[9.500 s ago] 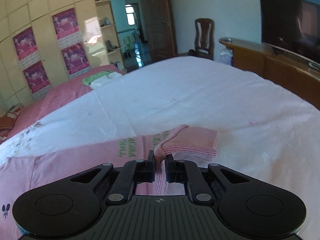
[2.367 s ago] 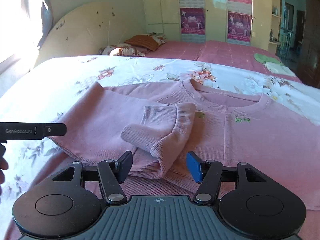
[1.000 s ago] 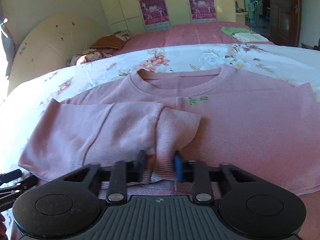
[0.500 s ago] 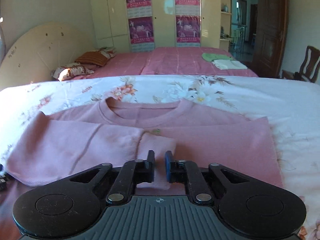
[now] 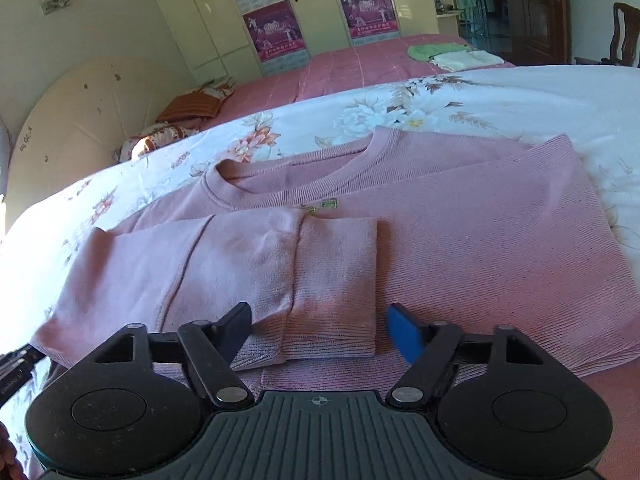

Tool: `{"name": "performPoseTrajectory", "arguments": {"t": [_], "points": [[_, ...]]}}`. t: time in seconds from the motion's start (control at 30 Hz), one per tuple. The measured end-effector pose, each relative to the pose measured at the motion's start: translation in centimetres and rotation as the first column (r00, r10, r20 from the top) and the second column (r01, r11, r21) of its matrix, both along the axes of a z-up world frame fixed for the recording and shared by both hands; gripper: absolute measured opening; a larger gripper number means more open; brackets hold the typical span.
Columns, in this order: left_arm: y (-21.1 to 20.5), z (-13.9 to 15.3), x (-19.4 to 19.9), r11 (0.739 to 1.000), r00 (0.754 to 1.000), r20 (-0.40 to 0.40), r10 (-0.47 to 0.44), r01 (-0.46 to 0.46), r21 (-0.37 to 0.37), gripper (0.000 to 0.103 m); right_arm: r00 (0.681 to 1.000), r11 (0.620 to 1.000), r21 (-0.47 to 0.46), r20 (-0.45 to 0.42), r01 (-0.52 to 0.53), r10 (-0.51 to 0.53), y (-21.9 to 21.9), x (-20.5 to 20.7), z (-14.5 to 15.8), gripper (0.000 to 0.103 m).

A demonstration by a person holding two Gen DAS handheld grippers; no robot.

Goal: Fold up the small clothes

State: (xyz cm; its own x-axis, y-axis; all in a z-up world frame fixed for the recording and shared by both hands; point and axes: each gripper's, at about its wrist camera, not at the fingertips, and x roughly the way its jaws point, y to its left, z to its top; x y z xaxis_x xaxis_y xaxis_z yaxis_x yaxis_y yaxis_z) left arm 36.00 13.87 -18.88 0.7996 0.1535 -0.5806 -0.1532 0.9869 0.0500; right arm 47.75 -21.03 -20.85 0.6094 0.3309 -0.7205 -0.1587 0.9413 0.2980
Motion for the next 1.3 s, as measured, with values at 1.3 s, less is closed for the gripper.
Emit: {"name": "performPoseTrajectory", "arguments": {"t": [1.3], "points": [[1.6, -0.2, 11.6, 0.984, 0.991, -0.122, -0.057, 0.035, -0.175, 0.034, 0.998, 0.991, -0.129, 0.053, 0.037, -0.030, -0.5, 6.5, -0.5, 0.051]]}}
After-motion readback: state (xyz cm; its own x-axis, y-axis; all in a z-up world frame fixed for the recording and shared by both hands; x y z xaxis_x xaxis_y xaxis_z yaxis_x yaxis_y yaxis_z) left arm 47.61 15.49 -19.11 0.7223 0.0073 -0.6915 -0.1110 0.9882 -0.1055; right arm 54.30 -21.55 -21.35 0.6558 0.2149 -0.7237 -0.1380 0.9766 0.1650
